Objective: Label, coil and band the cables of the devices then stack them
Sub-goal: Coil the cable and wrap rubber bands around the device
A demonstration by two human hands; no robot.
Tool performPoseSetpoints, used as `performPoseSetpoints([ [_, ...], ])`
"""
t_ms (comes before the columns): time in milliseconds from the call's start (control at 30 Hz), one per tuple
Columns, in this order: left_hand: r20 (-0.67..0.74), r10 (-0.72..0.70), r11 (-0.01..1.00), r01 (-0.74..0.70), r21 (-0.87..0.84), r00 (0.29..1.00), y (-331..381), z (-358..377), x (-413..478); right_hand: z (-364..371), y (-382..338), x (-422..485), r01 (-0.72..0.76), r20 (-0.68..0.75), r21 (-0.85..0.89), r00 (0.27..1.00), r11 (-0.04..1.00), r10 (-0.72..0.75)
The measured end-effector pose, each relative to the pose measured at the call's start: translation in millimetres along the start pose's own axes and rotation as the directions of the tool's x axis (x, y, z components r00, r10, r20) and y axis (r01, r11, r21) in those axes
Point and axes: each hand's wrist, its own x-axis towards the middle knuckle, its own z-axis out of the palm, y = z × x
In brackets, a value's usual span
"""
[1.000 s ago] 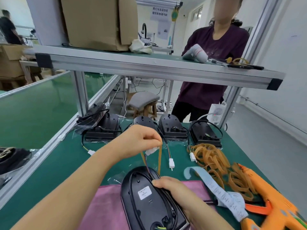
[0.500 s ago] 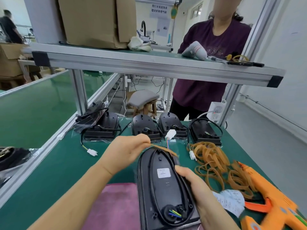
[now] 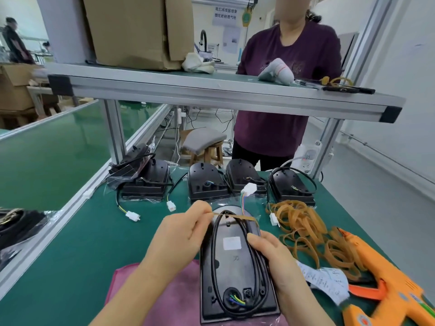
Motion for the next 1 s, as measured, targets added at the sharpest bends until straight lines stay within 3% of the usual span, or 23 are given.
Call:
performPoseSetpoints([
  [67,-0.036,0.127,0.973,-0.118,0.2,0.991,15,-3,5,2,3,1,-0.009,0.015,0.023,1.0,1.0,0.009],
  [133,0.057,0.292,0.883,-0.292,0.369,0.955,30,-5,4,5,3,1,-0.029,0.014,0.048,1.0,0.998,0.028],
  [233,0.131,0.469,0.772,-0.477,0.419,0.873,32,4,-5,5,3,0,-0.03,0.009,0.041,1.0,0.999,0.03],
  [333,0.107,0.486,0.785,-0.487,0.383,0.867,23,6,-16,0,-2,-4,-0.033,-0.019,0.044,0.999,0.998,0.034],
  [433,0.029,0.301,0.922,-0.299,0.245,0.953,7,3,-26,-2,-6,-9,-0.019,-0.004,0.086,1.0,0.996,0.019],
  [500,-0.007,0.085,0.996,-0.085,-0.022,0.996,-1,3,-33,-3,-8,-11,-0.024,0.019,0.119,1.0,0.993,0.022],
  [567,0.013,-0.085,0.967,0.086,-0.238,0.996,-4,6,-37,-2,-8,-10,-0.014,0.034,0.136,0.999,0.991,0.01],
  [633,0.024,-0.2,0.918,0.196,-0.346,0.98,-4,9,-37,0,-9,-10,0.004,0.038,0.123,0.999,0.992,-0.009],
  [767,0.023,-0.364,0.848,0.341,-0.406,0.931,-7,5,-34,5,-6,-10,0.048,0.049,0.107,0.997,0.993,-0.053],
  [833,0.043,-0.477,0.733,0.424,-0.531,0.878,-9,5,-33,7,-4,-10,0.052,0.042,0.091,0.998,0.994,-0.056],
  [933,0.292,-0.564,0.437,0.579,-0.688,0.773,1,21,-33,12,1,-11,0.056,0.032,0.038,0.998,0.998,-0.057],
  [1000,0.361,-0.576,0.323,0.61,-0.724,0.734,5,33,-35,16,4,-13,0.059,0.026,-0.024,0.998,0.998,-0.059],
])
